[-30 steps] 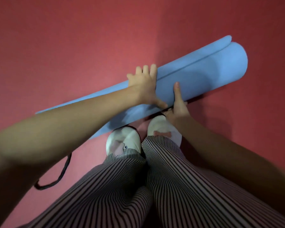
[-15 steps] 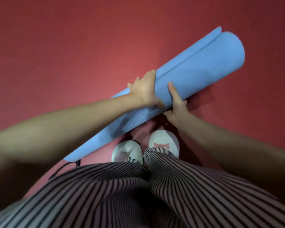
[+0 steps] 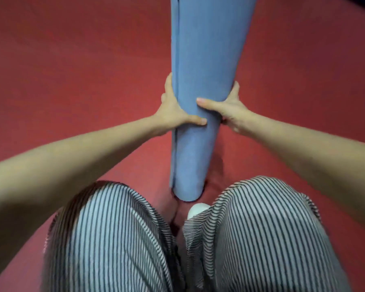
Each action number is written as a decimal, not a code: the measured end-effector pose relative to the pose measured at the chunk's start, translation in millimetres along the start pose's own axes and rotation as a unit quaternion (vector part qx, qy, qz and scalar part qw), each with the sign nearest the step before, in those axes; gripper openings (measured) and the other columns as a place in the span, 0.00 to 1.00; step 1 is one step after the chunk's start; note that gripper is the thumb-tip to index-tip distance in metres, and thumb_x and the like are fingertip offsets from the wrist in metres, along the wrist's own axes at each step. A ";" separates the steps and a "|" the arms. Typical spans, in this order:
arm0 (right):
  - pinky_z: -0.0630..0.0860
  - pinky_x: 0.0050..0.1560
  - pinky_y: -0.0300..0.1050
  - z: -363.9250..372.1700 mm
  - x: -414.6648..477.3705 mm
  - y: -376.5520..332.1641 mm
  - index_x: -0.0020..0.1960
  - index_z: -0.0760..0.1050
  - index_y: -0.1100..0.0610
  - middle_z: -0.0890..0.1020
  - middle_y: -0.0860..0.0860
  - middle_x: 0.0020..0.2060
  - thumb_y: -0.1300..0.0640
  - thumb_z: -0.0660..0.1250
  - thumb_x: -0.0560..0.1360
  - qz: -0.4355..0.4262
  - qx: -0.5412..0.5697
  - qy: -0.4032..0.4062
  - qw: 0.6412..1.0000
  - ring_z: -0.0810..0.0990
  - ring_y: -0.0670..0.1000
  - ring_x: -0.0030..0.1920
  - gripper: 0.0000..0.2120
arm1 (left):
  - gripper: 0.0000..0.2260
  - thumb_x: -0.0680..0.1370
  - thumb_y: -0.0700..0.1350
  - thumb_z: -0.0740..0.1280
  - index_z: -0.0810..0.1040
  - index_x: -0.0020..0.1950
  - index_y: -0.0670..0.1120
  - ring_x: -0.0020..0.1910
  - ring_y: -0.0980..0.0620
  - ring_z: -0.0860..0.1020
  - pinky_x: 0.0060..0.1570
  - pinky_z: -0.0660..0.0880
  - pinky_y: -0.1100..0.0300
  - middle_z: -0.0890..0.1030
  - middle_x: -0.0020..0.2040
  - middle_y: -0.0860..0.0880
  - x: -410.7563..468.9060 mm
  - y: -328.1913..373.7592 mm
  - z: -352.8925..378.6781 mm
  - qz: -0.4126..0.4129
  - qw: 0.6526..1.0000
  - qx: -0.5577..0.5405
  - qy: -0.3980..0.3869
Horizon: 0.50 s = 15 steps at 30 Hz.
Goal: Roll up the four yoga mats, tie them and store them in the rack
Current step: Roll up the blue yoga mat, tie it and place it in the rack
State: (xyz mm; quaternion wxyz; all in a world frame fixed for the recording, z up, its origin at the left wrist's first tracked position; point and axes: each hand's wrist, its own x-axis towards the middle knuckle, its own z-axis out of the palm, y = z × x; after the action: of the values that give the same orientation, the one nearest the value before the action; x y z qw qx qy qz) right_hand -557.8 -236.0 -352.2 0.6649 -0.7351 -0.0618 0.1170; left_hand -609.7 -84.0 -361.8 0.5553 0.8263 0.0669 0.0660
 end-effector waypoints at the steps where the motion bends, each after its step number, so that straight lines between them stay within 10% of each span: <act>1: 0.72 0.64 0.54 -3.5 -1.7 -8.1 0.68 0.56 0.46 0.69 0.50 0.66 0.34 0.81 0.39 -0.016 -0.046 -0.019 0.999 0.70 0.50 0.66 0.64 | 0.64 0.47 0.57 0.84 0.47 0.72 0.57 0.68 0.51 0.69 0.58 0.76 0.49 0.64 0.70 0.52 -8.3 7.3 -6.1 -0.012 0.999 -0.035 -0.001; 5: 0.74 0.48 0.49 -0.9 -35.4 -36.2 0.65 0.55 0.41 0.67 0.49 0.66 0.37 0.79 0.40 0.020 -0.130 -0.107 0.985 0.69 0.50 0.65 0.58 | 0.52 0.58 0.39 0.83 0.50 0.70 0.48 0.66 0.55 0.71 0.55 0.78 0.54 0.65 0.68 0.54 -49.8 10.3 -16.3 -0.024 0.994 -0.103 -0.003; 10: 0.73 0.62 0.53 23.0 -68.7 -14.8 0.62 0.54 0.47 0.68 0.49 0.64 0.40 0.81 0.39 0.006 -0.136 -0.111 0.984 0.70 0.50 0.65 0.59 | 0.49 0.53 0.40 0.83 0.55 0.63 0.45 0.63 0.59 0.69 0.65 0.71 0.53 0.65 0.61 0.55 -75.4 3.0 -35.3 -0.005 0.998 -0.070 -0.003; 15: 0.73 0.29 0.36 47.8 -78.2 -6.9 0.69 0.54 0.59 0.69 0.42 0.53 0.54 0.81 0.57 0.016 -0.101 -0.116 0.988 0.75 0.45 0.48 0.50 | 0.54 0.54 0.48 0.81 0.49 0.68 0.53 0.62 0.60 0.71 0.58 0.74 0.65 0.68 0.63 0.59 -81.0 -3.8 -66.8 0.002 0.998 -0.035 -0.056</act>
State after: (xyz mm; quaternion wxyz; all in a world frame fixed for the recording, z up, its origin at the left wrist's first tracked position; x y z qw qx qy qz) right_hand -645.0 -208.5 -342.5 0.5737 -0.7808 -0.1381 0.2054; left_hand -701.7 -36.8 -343.1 0.5868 0.8088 0.0317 0.0235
